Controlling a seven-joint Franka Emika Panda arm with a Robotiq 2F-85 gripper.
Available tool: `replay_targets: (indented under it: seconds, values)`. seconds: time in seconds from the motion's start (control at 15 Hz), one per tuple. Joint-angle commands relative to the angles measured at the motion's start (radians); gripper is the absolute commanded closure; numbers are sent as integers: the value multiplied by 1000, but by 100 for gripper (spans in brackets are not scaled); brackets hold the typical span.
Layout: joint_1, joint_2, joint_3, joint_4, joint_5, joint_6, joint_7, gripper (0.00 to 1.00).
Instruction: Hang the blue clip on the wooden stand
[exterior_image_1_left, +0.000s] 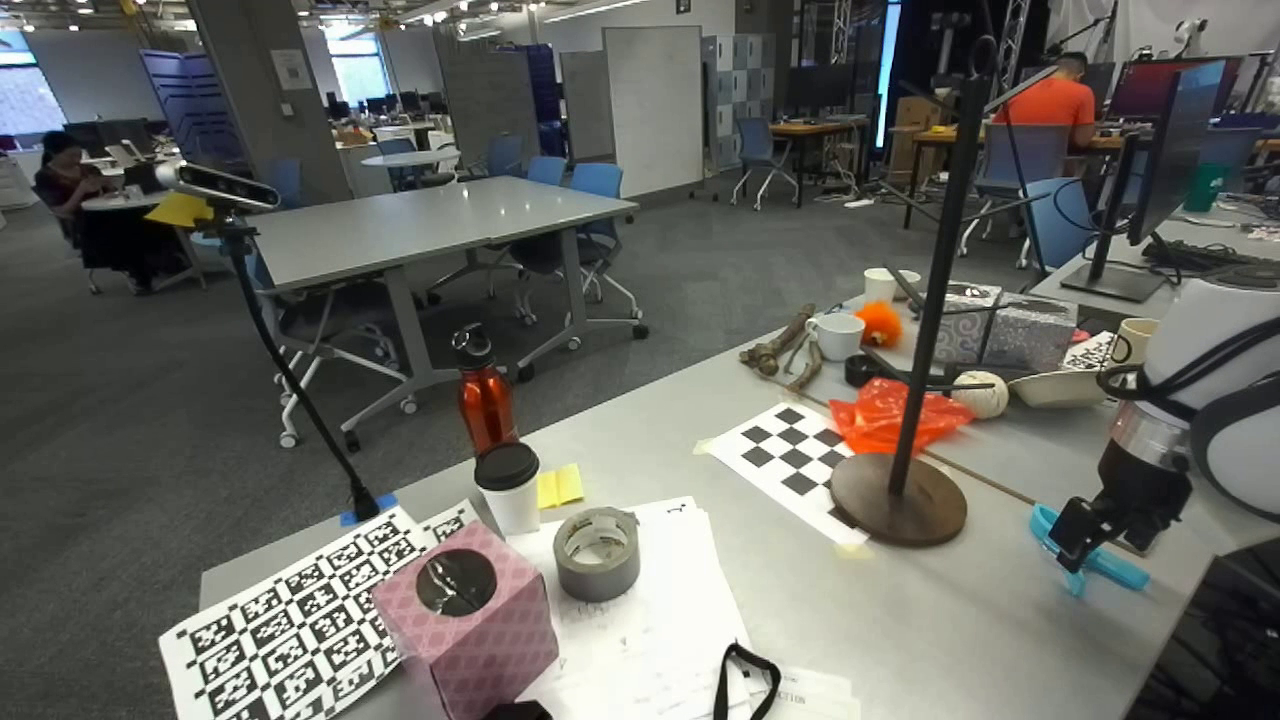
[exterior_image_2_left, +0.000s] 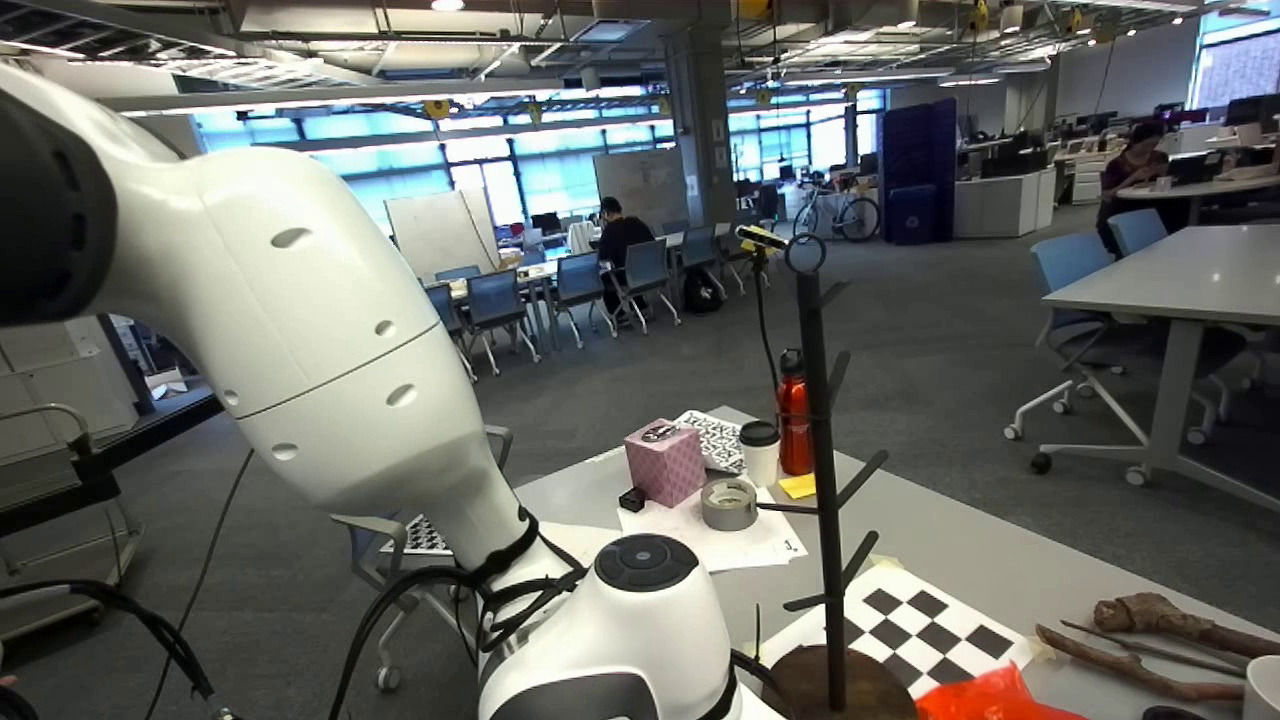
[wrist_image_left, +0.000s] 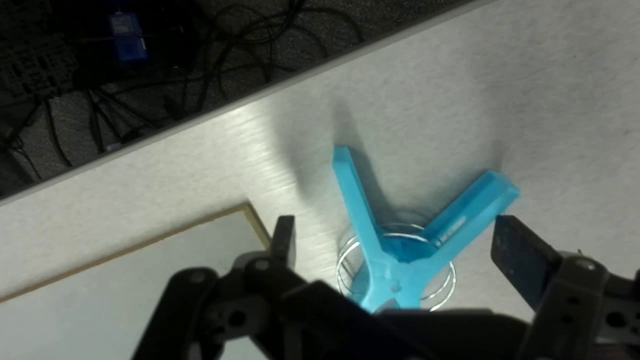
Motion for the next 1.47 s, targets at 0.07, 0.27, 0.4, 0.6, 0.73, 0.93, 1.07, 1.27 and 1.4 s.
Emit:
replay_targets:
  seconds: [0.07,0.27,0.4,0.6,0.73,0.93,1.07,1.27,1.4]
  values:
    - [-17,35,12,52,37,-10,-50,0]
    - [-20,42,13,66,37,-13,-54,0]
    - [-27,50,17,74,40,-14,-57,0]
    - [-33,64,18,85,41,-15,-62,0]
    - [-36,72,17,93,41,-17,-65,0]
    - [-38,87,17,111,40,-23,-66,0]
    - [-40,98,22,124,41,-25,-67,0]
    - [-35,112,25,143,42,-32,-62,0]
    - [-37,119,30,151,45,-32,-61,28]
